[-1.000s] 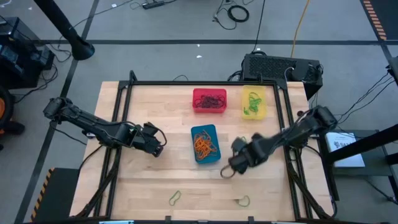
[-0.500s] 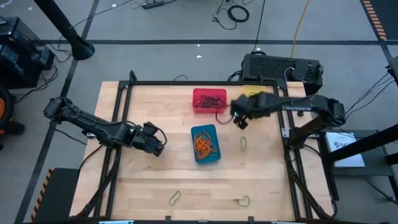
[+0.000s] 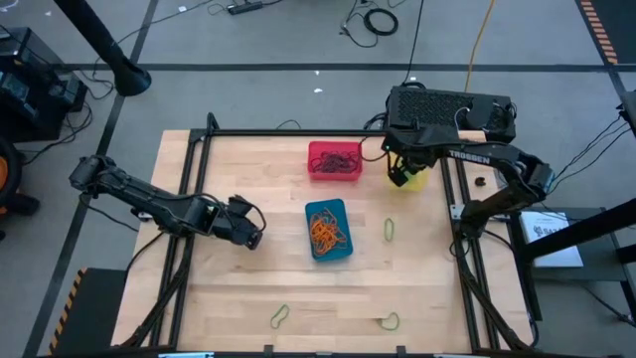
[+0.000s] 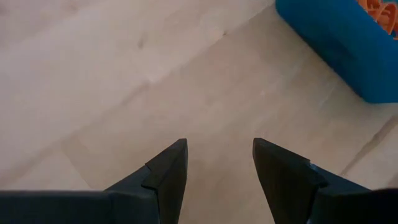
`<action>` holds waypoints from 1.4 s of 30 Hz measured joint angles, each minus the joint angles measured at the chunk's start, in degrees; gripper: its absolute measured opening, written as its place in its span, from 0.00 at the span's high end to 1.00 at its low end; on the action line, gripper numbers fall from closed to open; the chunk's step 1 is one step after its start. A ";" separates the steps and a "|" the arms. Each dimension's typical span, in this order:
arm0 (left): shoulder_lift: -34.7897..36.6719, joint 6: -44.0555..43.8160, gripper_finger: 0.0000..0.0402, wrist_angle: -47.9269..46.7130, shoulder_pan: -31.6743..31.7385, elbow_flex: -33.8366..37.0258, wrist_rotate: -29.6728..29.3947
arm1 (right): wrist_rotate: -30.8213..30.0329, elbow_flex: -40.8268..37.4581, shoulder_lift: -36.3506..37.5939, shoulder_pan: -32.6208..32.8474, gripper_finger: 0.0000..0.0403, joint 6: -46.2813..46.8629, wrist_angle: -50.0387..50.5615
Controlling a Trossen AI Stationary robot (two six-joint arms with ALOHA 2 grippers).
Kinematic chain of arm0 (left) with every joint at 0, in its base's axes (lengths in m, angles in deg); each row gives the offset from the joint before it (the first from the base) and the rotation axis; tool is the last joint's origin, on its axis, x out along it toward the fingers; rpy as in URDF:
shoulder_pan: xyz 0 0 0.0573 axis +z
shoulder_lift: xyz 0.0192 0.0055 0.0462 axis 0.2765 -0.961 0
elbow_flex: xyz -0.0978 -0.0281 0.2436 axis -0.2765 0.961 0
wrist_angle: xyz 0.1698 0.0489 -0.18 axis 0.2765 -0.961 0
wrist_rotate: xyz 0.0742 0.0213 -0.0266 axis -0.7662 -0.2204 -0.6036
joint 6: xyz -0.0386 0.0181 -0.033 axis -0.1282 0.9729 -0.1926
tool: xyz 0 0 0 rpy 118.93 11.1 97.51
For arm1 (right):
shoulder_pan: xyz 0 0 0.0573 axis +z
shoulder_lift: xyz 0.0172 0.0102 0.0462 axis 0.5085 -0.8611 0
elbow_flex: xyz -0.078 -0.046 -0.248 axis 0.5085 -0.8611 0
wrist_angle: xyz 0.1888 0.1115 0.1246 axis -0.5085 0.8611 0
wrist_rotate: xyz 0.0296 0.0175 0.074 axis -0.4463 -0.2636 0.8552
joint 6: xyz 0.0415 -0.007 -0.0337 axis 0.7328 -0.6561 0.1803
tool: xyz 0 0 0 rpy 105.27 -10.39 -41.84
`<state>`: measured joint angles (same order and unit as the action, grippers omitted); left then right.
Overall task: Sort rubber bands into baskets
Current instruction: Put the green rubber band into the yellow bin
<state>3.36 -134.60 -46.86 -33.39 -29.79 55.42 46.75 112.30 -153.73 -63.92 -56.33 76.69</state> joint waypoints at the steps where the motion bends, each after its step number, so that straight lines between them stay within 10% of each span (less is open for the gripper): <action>1: 0.00 -0.67 0.53 -0.20 0.02 0.00 1.18 | 0.36 -0.50 0.00 -0.50 0.99 -0.09 -0.72; 13: -1.14 -6.82 0.53 -22.01 0.00 0.00 12.66 | 2.08 -1.00 0.01 -1.95 0.84 -0.73 -5.34; 36: -7.32 -1.90 0.54 -12.61 -0.42 6.25 17.51 | -0.93 8.86 0.22 -1.80 0.67 -3.77 -1.07; 42: -10.44 -0.42 0.64 -12.28 -0.42 6.33 17.49 | 6.90 14.15 0.22 -0.76 0.67 -3.60 -0.02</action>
<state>-7.07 -135.02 -59.14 -33.81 -23.46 72.91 53.65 126.45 -153.51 -64.68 -59.93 76.67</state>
